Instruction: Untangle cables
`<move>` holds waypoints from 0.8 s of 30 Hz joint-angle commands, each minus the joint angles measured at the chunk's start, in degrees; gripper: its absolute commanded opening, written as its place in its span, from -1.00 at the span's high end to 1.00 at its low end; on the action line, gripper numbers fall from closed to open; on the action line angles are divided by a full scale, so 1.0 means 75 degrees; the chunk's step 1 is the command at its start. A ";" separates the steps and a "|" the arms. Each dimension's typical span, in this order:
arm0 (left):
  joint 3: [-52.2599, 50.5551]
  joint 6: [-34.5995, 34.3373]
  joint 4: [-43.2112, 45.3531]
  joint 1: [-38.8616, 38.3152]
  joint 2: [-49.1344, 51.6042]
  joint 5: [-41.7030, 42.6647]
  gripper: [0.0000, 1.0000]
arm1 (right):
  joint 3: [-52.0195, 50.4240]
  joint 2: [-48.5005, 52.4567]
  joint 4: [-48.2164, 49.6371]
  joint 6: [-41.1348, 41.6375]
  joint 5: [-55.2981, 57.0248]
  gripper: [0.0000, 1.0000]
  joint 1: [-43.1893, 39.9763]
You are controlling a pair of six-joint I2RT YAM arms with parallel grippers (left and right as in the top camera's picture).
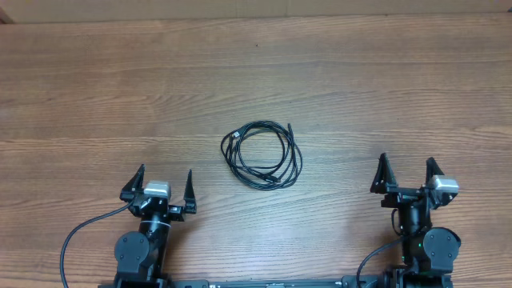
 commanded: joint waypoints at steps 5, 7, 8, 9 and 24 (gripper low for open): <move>-0.0026 0.0090 -0.0015 0.0047 -0.0067 0.0035 -0.99 | 0.3130 -0.0020 -0.1352 0.0035 -0.0694 -1.00 -0.0029; -0.0026 0.0090 -0.0015 0.0047 -0.0067 0.0035 -0.99 | 0.4243 0.0020 -0.2028 -0.0274 -0.0545 -1.00 -0.0029; -0.0026 0.0090 -0.0015 0.0047 -0.0067 0.0035 -0.99 | 0.4835 0.0105 -0.2355 -0.0271 -0.0239 -1.00 -0.0029; -0.0026 0.0090 -0.0015 0.0047 -0.0067 0.0035 -0.99 | 0.5339 0.0210 -0.2678 -0.0271 0.0035 -0.99 -0.0029; -0.0026 0.0090 -0.0015 0.0047 -0.0067 0.0035 -0.99 | 1.3467 0.7618 -0.8480 -0.0274 0.0644 -1.00 -0.0029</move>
